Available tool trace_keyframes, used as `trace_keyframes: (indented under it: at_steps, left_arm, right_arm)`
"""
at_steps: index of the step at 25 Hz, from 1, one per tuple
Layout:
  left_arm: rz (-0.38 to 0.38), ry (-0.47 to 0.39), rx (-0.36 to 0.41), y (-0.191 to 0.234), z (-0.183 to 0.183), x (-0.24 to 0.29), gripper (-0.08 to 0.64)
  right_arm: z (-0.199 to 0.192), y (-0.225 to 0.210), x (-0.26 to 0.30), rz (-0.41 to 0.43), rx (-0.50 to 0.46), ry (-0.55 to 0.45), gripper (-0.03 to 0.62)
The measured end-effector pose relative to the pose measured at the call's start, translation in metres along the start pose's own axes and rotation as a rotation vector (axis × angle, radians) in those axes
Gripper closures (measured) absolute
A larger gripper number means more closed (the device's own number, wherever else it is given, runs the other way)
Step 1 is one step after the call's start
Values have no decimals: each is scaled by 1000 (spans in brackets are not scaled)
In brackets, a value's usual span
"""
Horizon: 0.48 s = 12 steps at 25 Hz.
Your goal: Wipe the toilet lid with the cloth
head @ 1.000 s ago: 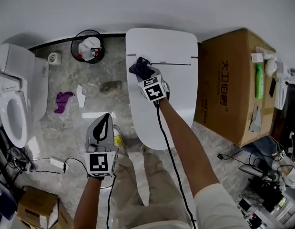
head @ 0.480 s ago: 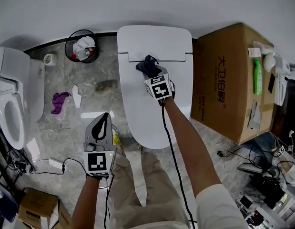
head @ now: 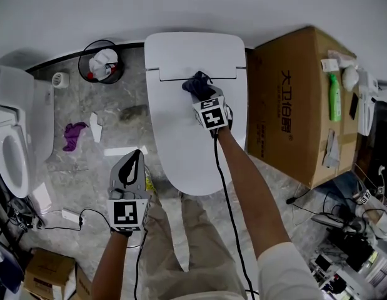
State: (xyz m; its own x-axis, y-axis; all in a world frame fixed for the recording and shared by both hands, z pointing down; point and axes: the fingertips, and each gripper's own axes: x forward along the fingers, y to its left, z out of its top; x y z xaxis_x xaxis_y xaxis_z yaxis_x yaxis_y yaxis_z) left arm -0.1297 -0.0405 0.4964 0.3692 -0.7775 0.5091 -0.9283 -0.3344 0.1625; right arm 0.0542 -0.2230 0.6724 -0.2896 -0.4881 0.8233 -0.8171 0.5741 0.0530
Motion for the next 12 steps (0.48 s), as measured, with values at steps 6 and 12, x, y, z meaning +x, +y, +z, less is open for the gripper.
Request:
trace_keyframes:
  at_steps: [6, 12]
  left_arm:
    - [-1, 10, 9, -4, -5, 1, 558]
    - [-19, 21, 19, -12, -8, 8, 558]
  right_arm:
    - [-15, -26, -9, -48, 25, -1, 431]
    - [-31, -49, -16, -100, 60, 9, 431]
